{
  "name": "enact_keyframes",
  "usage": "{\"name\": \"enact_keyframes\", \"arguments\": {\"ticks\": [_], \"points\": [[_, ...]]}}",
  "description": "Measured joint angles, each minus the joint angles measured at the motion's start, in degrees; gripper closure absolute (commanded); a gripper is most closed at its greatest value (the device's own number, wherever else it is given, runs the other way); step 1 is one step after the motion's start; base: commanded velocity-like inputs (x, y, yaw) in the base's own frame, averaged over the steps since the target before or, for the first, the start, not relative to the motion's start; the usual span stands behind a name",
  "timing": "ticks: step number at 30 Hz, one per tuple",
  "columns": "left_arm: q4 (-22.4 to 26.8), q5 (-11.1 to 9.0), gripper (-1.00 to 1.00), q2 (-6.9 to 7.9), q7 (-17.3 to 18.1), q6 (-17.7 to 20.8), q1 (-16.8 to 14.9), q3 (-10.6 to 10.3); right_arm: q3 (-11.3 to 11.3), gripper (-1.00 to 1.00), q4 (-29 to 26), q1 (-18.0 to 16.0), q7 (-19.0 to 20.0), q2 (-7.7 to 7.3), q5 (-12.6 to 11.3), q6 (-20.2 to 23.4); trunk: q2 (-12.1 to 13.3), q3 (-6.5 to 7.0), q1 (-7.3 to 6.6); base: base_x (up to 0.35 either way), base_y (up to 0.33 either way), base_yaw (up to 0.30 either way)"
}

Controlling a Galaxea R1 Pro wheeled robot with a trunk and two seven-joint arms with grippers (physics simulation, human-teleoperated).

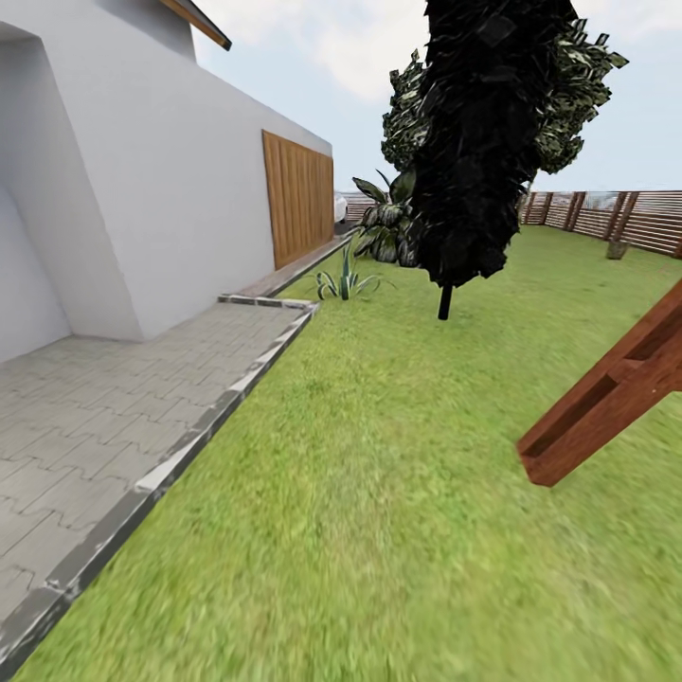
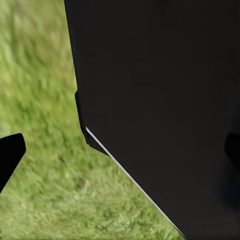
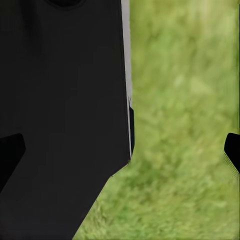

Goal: Take the three Easter eggs out of the wicker basket on the lawn in the garden, then place them on the lawn next to a single tree (choose any tree) so that all three eggs are next to the same tree and none are left in the basket.

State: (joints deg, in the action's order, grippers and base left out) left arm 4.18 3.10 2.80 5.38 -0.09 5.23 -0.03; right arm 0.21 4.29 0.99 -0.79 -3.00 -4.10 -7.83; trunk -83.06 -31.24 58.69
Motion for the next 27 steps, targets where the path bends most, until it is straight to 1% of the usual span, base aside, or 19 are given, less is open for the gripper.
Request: {"name": "enact_keyframes", "arguments": {"ticks": [18, 27], "points": [[0.0, 0.0, -1.00, 0.00, 0.0, 0.0, 0.0, 0.0, 0.0, -1.00, 0.0, 0.0, 0.2, 0.14, 0.1, 0.0, 0.0, 0.00, 0.00, 0.338, 0.000, -0.005], [0.0, 0.0, -1.00, 0.00, 0.0, 0.0, 0.0, 0.0, 0.0, -1.00, 0.0, 0.0, 0.3, 0.17, 0.1, 0.0, 0.0, 0.00, 0.00, 0.339, 0.000, -0.259]]}}
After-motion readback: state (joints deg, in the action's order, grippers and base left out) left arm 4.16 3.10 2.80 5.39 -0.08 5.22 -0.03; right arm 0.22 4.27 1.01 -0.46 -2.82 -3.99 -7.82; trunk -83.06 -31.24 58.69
